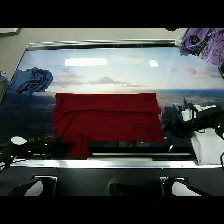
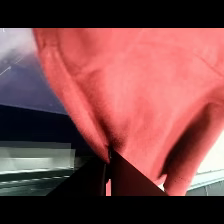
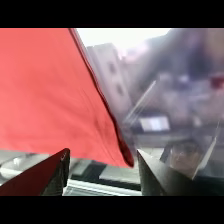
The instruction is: Fold the clothes and pants, and hang the long-sleeved shirts on hangers.
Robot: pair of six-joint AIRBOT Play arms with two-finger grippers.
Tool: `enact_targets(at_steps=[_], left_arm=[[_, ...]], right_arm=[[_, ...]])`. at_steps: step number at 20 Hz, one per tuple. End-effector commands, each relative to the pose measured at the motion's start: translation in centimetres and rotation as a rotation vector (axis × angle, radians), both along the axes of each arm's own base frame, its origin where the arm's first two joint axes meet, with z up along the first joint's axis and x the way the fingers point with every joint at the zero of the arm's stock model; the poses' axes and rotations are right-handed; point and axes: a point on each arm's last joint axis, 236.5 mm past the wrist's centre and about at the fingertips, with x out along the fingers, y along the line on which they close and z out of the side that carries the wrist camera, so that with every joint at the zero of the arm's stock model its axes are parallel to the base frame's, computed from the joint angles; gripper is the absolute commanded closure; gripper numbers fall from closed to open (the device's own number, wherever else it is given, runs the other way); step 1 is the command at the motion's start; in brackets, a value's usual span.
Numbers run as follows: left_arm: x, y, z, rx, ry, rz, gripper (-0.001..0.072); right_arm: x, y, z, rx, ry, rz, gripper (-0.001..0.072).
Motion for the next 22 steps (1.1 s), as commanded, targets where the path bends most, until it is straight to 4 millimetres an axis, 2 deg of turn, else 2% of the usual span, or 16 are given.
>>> enact_targets(at_steps=[1,9,10,11,12,13,15,17,20,22], left_arm=[[0.0,-0.1,-0.1,0.003,-0.002,-0.009,0.0684],[0.0,-0.1,-0.1,0.003,-0.001,-0.008,0.0684],[0.1,-0.1,-0.1,0.003,-0.002,-0.008,0.0684],[0.1,-0.1,0.0,0.004,-0.005,-0.008,0.0684],[0.4,0.0,0.1,0.007,-0.012,-0.009,0.0684],[0.9,0.1,0.5,0.010,-0.024,-0.016,0.0684],[2.1,0.7,1.9,0.030,-0.058,-0.059,0.0685],[2.9,1.9,4.1,0.077,-0.075,-0.114,0.0686],[2.8,4.8,7.9,0.218,-0.058,-0.093,0.0686],[1.9,5.0,10.8,0.256,-0.107,-0.103,0.0686]], right_arm=[[-2.1,1.1,-1.7,0.029,0.044,0.011,0.0232],[-3.5,3.8,-4.0,0.095,0.058,-0.035,0.0238],[-3.2,4.2,-4.3,0.084,0.044,-0.030,0.0270],[-2.6,4.1,-4.6,0.059,0.019,-0.028,0.0424],[-1.7,4.0,-4.8,0.040,-0.007,-0.047,0.0620],[-1.1,3.7,-4.8,0.026,-0.025,-0.071,0.0685],[-0.8,3.2,-4.2,0.004,-0.032,-0.102,0.0686],[-1.9,3.2,-2.8,-0.002,0.005,-0.112,0.0686],[-5.5,3.5,-0.1,-0.017,0.106,-0.093,0.0686],[-7.9,3.4,1.9,-0.051,0.151,-0.084,0.0686]])
